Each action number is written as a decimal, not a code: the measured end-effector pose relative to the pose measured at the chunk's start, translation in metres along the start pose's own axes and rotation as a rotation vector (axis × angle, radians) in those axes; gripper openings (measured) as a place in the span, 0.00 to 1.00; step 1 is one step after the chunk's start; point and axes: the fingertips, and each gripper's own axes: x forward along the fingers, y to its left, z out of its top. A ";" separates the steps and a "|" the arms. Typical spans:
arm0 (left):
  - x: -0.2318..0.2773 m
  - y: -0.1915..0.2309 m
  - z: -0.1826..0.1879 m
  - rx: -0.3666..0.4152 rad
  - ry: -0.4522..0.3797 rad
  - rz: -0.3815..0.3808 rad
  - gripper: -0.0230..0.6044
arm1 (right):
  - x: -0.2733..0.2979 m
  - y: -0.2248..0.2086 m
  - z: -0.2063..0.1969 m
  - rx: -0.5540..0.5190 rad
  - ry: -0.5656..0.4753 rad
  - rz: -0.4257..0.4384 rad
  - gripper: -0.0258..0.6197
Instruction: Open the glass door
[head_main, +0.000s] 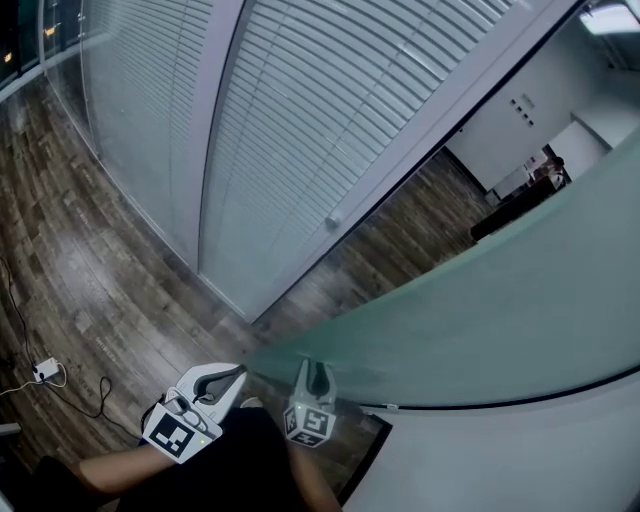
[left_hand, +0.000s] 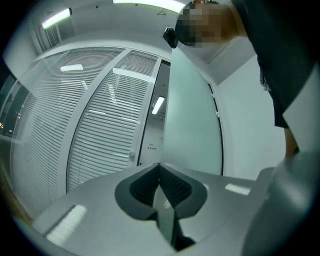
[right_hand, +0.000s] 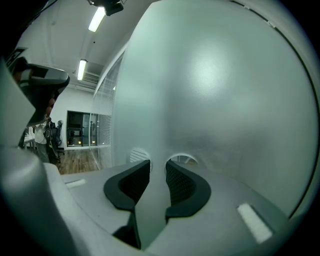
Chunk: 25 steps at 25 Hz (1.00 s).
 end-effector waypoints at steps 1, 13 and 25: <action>0.004 -0.003 0.001 -0.003 0.001 -0.009 0.04 | -0.003 -0.001 0.002 -0.002 0.002 0.003 0.20; 0.032 -0.026 -0.032 0.002 0.085 -0.155 0.19 | -0.030 0.014 -0.023 -0.019 0.008 0.042 0.21; 0.067 -0.056 -0.027 0.029 0.140 -0.411 0.21 | -0.050 0.017 -0.011 -0.038 -0.030 0.028 0.21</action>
